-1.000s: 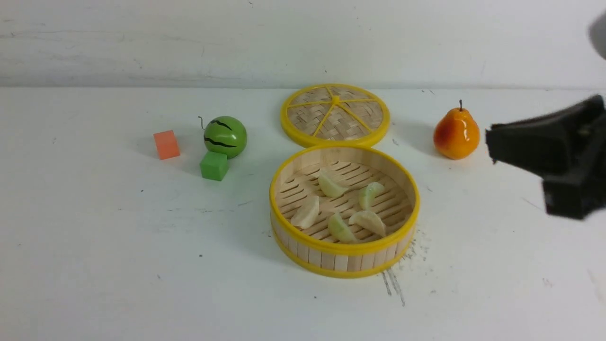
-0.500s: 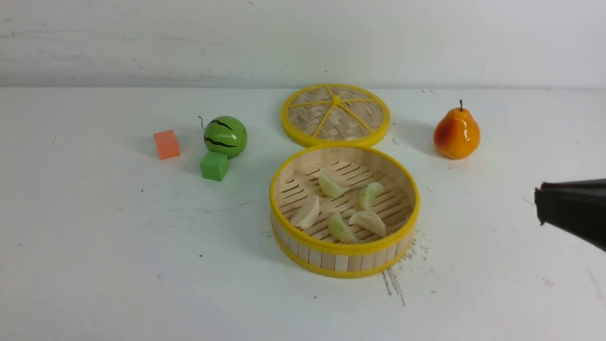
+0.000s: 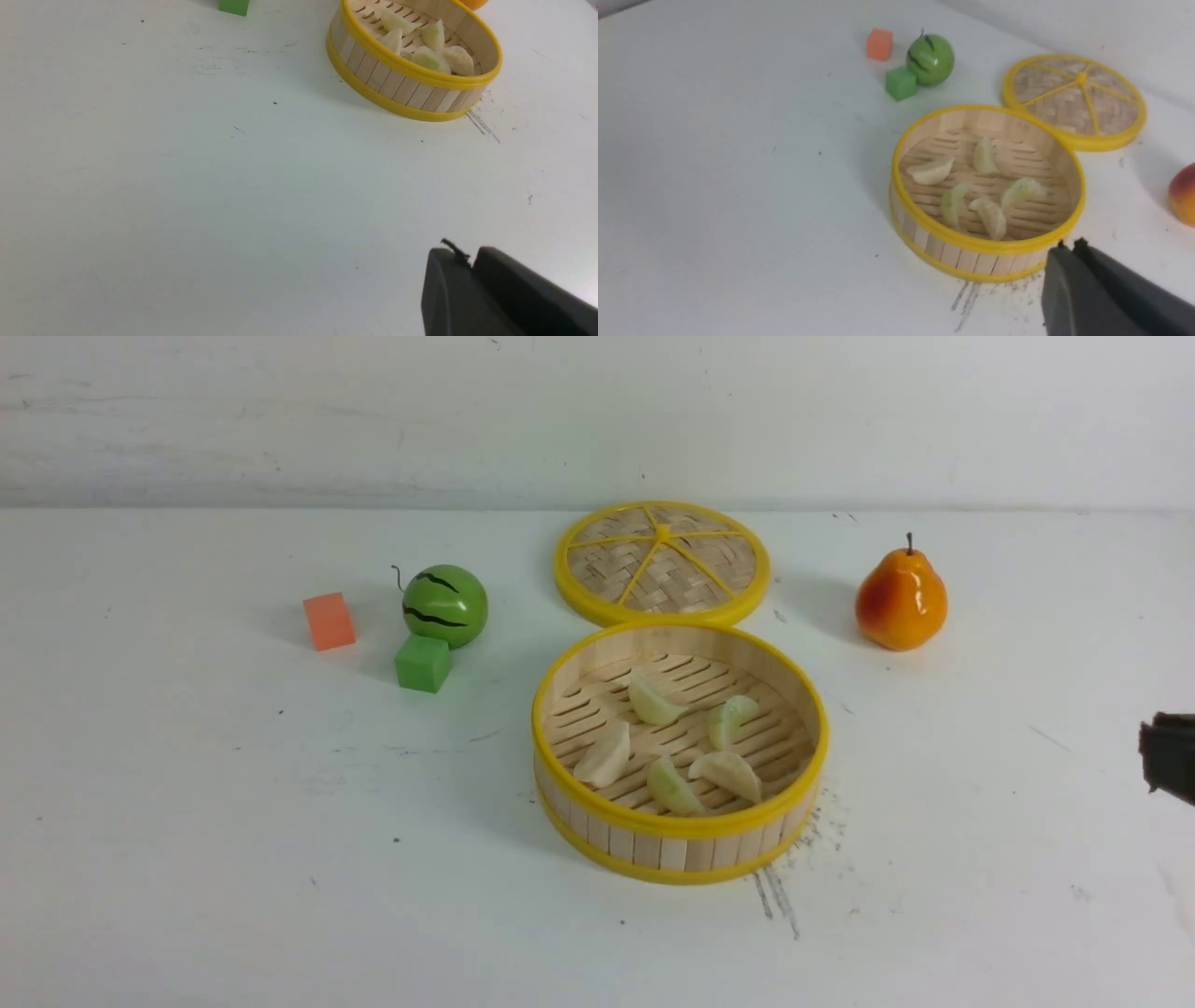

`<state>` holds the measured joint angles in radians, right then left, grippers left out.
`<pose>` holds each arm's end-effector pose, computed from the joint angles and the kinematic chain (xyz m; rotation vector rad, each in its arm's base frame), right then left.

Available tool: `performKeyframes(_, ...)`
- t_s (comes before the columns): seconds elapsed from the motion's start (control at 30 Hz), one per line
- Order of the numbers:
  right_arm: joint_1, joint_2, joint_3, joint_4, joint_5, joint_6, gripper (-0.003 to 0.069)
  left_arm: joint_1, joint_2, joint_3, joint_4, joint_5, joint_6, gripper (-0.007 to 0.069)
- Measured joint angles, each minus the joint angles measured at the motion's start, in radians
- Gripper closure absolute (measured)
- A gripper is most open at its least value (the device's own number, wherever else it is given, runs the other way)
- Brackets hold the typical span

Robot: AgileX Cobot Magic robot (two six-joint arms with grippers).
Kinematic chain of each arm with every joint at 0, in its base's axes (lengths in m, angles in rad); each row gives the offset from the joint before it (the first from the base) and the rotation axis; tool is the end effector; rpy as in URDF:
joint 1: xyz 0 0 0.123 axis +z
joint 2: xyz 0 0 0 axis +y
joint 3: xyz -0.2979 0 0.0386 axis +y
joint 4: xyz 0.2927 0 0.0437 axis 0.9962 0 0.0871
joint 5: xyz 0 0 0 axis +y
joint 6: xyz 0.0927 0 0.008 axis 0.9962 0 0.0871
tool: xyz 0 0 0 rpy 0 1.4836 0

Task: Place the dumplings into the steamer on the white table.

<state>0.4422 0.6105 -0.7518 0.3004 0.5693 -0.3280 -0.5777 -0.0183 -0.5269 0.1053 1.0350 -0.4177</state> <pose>0.1281 0.0771 0.3809 -0.5914 1.8128 0.4026 0.0166 -0.0008 0.3091 0.1543 2.0009 -0.5221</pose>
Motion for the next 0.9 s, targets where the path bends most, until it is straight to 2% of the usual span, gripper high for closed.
performKeyframes(0.07, -0.005, -0.089, 0.166, -0.037, -0.182, 0.000, 0.0680, 0.000, 0.000, 0.000, 0.000, 0.000, 0.000, 0.0555)
performKeyframes(0.1, -0.006, -0.097, 0.166, -0.039, -0.194, 0.000, 0.0680, 0.000, 0.000, 0.000, 0.000, 0.000, 0.000, 0.0555)
performKeyframes(0.13, -0.023, -0.159, 0.260, -0.056, -0.270, 0.001, 0.0680, 0.000, 0.000, 0.000, 0.000, 0.000, 0.000, 0.0555)
performKeyframes(0.23, -0.131, -0.302, 0.476, -0.077, -0.418, 0.055, 0.0680, 0.000, 0.000, 0.000, 0.000, 0.000, 0.000, 0.0554)
performKeyframes(0.3, -0.224, -0.396, 0.594, -0.105, -0.449, 0.125, 0.0680, 0.000, 0.000, 0.000, 0.000, 0.000, 0.000, 0.0554)
performKeyframes(0.47, -0.418, -0.590, 0.760, -0.240, -0.402, 0.307, 0.0680, 0.000, 0.000, 0.000, 0.000, 0.000, 0.000, 0.0551)
performKeyframes(0.53, -0.452, -0.612, 0.774, -0.260, -0.343, 0.347, 0.0680, 0.000, 0.000, 0.000, 0.001, 0.000, 0.000, 0.0551)
performKeyframes(0.67, -0.473, -0.621, 0.779, -0.284, -0.230, 0.372, 0.0680, 0.000, 0.000, 0.000, 0.001, 0.002, 0.000, 0.0549)
performKeyframes(0.9, -0.474, -0.621, 0.772, -0.284, -0.198, 0.371, 0.0680, 0.000, 0.000, 0.000, 0.001, 0.005, 0.000, 0.0545)
